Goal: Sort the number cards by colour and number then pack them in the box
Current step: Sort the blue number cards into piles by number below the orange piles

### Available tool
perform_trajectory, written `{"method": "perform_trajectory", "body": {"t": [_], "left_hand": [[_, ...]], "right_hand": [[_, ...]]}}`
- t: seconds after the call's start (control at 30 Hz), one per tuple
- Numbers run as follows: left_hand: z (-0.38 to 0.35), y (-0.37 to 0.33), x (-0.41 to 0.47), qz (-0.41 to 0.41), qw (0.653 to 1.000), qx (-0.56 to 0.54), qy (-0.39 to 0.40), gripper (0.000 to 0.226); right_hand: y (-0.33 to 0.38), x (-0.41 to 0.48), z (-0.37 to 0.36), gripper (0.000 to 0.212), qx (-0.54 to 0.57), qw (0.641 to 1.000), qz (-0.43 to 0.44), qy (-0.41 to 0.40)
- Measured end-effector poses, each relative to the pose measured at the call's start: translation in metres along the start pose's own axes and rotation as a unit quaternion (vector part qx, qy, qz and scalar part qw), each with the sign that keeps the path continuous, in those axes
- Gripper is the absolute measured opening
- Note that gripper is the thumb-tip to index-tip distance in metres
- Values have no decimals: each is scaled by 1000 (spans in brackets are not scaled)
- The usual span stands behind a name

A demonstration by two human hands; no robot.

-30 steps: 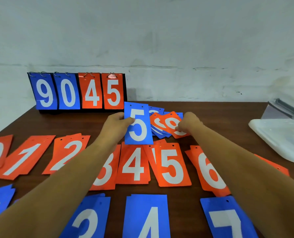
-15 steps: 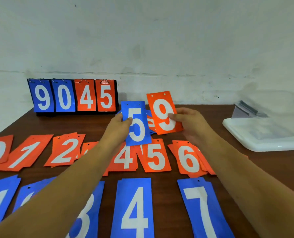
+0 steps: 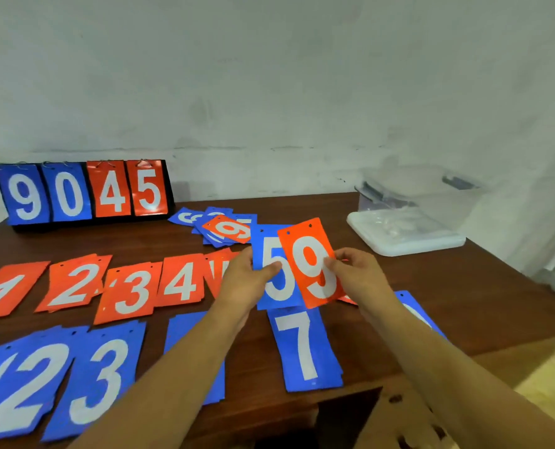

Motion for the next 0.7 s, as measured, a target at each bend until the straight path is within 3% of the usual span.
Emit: {"method": "perform_trajectory", "body": {"t": [0.13,0.23,0.33,0.57,0.7], "left_hand": [[-10,10,-3,32,999,11,-13,31],[-16,19,-3,63,998,23,-14,36],[-23,22,-2,77,997,24,-12,38],[-44,27,2,94,995,36,-2,40],[-54,29,2,104,994,45,2,34]], "right_hand": [[-34,28,85,17,-17,994,-20,-108],[-60,47,132,7,-84,988,-34,-123],[-82,67,167,13,-158,975,-58,-144],[-135,80,185,26,-310,928,-117,-168],[-113,67,180,31,-399,888,-79,-217]]}}
Point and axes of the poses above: each hand's wrist, its own x-axis towards the middle knuckle, its own z-axis out of the back of the hand, y = z × x, the point moved 10 cm from there along x, towards the middle knuckle, and after that the axes turned 4 degrees about z, right-handed, at the moved point
